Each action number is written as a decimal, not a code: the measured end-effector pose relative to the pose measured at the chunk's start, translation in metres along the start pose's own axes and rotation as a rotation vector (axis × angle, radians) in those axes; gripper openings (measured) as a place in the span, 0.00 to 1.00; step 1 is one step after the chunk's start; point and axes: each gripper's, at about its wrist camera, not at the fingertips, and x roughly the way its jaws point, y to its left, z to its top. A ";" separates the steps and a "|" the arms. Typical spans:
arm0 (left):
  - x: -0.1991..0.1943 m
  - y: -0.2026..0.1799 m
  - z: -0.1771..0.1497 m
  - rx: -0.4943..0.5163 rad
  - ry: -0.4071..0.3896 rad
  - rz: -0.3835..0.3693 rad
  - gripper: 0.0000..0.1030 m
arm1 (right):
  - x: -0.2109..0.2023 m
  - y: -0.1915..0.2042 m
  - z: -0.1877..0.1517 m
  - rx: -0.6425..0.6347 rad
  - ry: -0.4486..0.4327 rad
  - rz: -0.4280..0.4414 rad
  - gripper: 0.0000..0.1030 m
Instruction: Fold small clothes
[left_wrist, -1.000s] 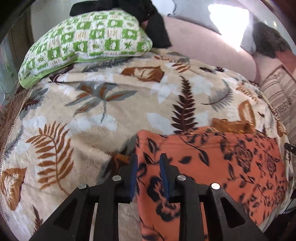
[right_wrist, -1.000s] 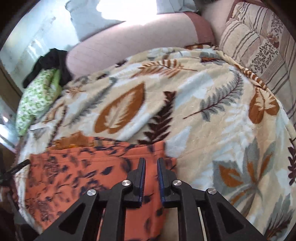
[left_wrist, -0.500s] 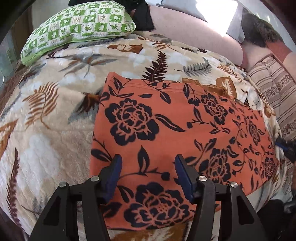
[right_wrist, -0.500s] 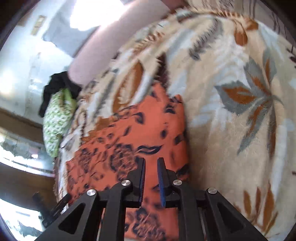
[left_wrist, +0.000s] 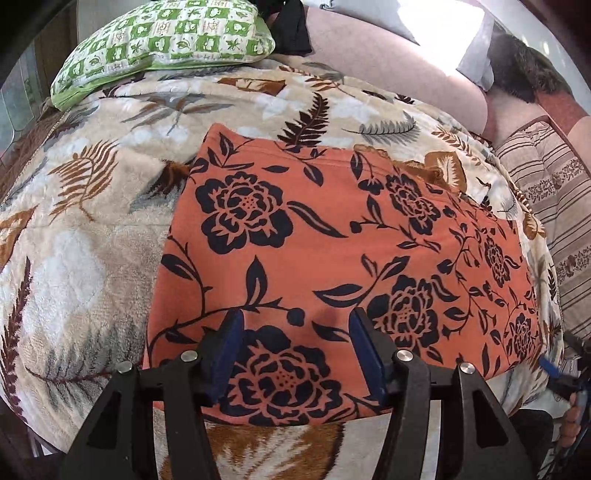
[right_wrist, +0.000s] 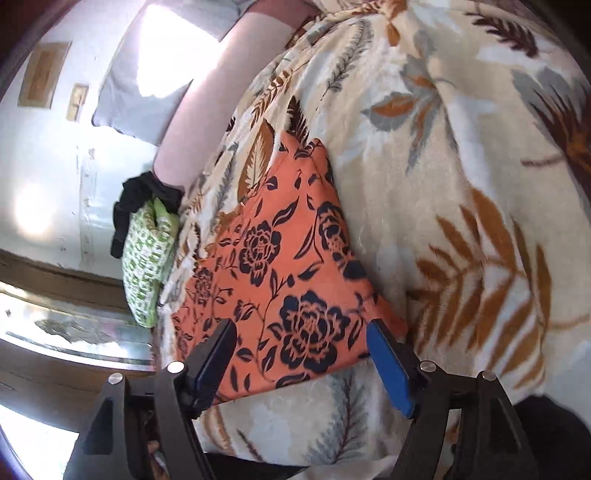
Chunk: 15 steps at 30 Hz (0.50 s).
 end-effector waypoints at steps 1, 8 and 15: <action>0.001 -0.002 0.000 0.003 0.000 -0.003 0.58 | 0.005 -0.007 -0.008 0.044 0.019 0.030 0.74; 0.012 -0.005 -0.002 -0.012 -0.006 0.027 0.58 | 0.038 -0.038 -0.018 0.204 0.043 0.138 0.74; 0.027 -0.008 -0.002 0.022 -0.014 0.077 0.61 | 0.041 -0.040 0.001 0.261 -0.113 0.117 0.68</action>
